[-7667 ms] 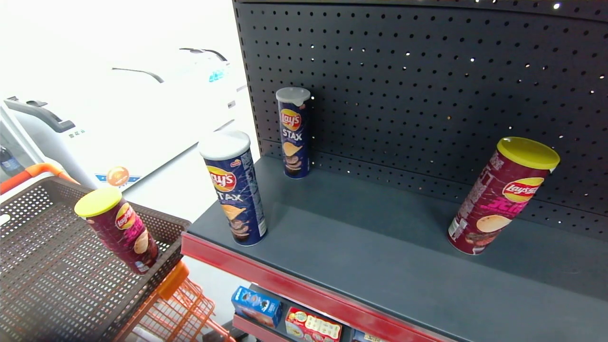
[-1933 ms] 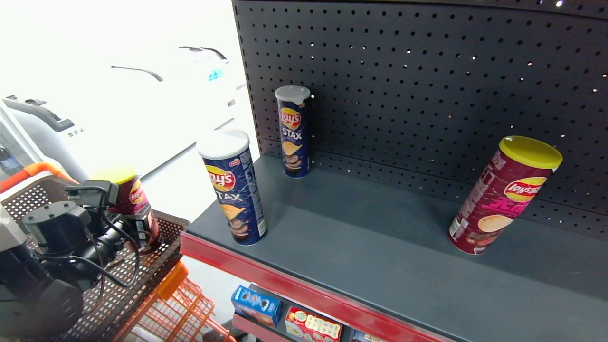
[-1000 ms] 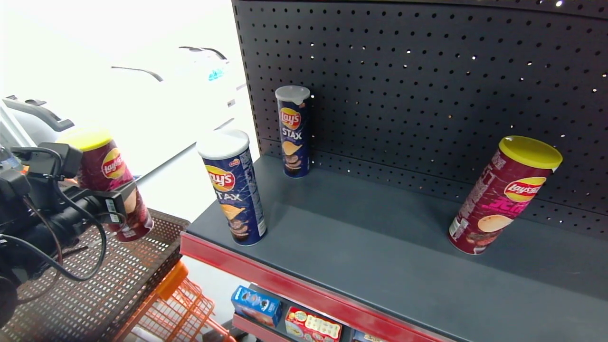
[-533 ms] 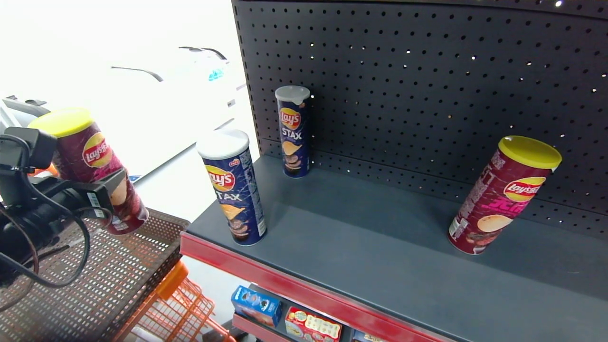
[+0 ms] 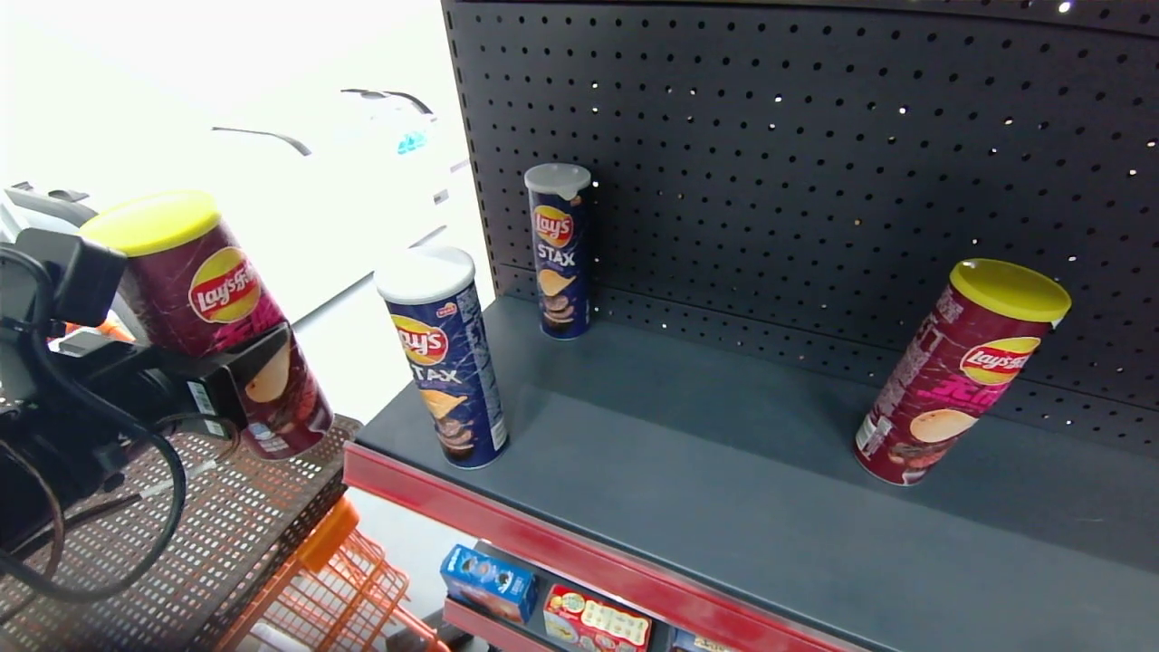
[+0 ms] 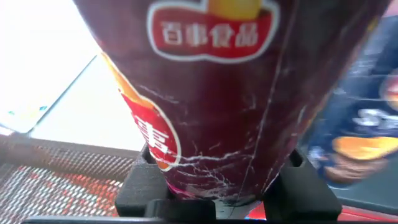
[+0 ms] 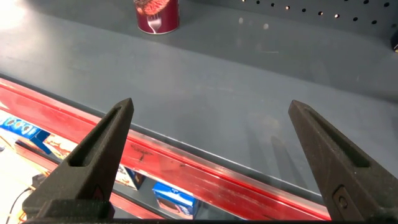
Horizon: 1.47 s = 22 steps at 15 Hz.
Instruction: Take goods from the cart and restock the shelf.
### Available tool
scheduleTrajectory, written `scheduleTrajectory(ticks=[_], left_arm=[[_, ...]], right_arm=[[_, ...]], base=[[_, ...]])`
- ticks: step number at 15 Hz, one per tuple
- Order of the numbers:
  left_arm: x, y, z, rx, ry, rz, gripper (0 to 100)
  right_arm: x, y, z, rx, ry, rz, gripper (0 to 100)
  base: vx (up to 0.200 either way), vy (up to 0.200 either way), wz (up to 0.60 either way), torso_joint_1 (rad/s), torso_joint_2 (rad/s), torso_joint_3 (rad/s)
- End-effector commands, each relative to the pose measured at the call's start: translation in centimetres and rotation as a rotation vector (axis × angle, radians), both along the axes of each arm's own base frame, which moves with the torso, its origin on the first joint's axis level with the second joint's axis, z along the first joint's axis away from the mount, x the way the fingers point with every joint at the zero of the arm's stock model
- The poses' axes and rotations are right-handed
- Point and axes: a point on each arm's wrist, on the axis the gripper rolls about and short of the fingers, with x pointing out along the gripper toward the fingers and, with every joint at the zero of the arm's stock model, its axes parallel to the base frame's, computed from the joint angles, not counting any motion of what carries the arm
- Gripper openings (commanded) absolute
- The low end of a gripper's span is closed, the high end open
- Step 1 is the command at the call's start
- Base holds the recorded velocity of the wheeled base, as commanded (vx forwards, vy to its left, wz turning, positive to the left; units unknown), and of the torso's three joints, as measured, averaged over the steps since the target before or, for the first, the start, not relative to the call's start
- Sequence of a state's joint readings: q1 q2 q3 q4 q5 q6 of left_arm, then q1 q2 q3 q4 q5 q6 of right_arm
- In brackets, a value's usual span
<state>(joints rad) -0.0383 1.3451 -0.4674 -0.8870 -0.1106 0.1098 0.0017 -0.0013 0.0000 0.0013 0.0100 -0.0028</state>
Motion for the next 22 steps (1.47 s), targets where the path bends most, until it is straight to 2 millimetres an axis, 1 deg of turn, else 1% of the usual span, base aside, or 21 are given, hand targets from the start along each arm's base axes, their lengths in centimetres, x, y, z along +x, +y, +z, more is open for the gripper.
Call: scheduleTrajectory(ticks=[1,5,7,9,14,17,18,22], left_arm=[[-0.8,-0.3,0.0,-0.003,-0.006,-0.020,0],[-1.7,-1.5,0.0,-0.031,-0.008,-0.086,0],[-2.1,-2.1,-0.4,-0.048,0.006,-0.122,0],[-2.4,-2.3,-0.4,-0.054,0.007,-0.132,0],[-2.6,-2.3,-0.4,-0.055,0.006,-0.143,0],[-2.9,-2.4,-0.5,-0.054,0.011,-0.212,0],[-3.0,-2.7,-0.6,-0.050,0.023,-0.232,0],[-3.1,-4.1,0.2,-0.055,0.000,-0.311,0]], right_arm=[[0.0,0.0,0.0,0.000,0.002,0.001,100],[0.0,0.0,0.0,0.000,0.002,0.001,100],[0.0,0.0,0.0,0.000,0.002,0.001,100],[0.0,0.0,0.0,0.000,0.002,0.001,100],[0.0,0.0,0.0,0.000,0.002,0.001,100],[0.0,0.0,0.0,0.000,0.002,0.001,100],[0.0,0.0,0.0,0.000,0.002,0.001,100],[0.0,0.0,0.0,0.000,0.002,0.001,100]], base=[[0.000,0.000,0.00,0.000,0.00,0.000],[0.000,0.000,0.00,0.000,0.00,0.000],[0.000,0.000,0.00,0.000,0.00,0.000],[0.000,0.000,0.00,0.000,0.00,0.000],[0.000,0.000,0.00,0.000,0.00,0.000],[0.000,0.000,0.00,0.000,0.00,0.000],[0.000,0.000,0.00,0.000,0.00,0.000],[0.000,0.000,0.00,0.000,0.00,0.000]])
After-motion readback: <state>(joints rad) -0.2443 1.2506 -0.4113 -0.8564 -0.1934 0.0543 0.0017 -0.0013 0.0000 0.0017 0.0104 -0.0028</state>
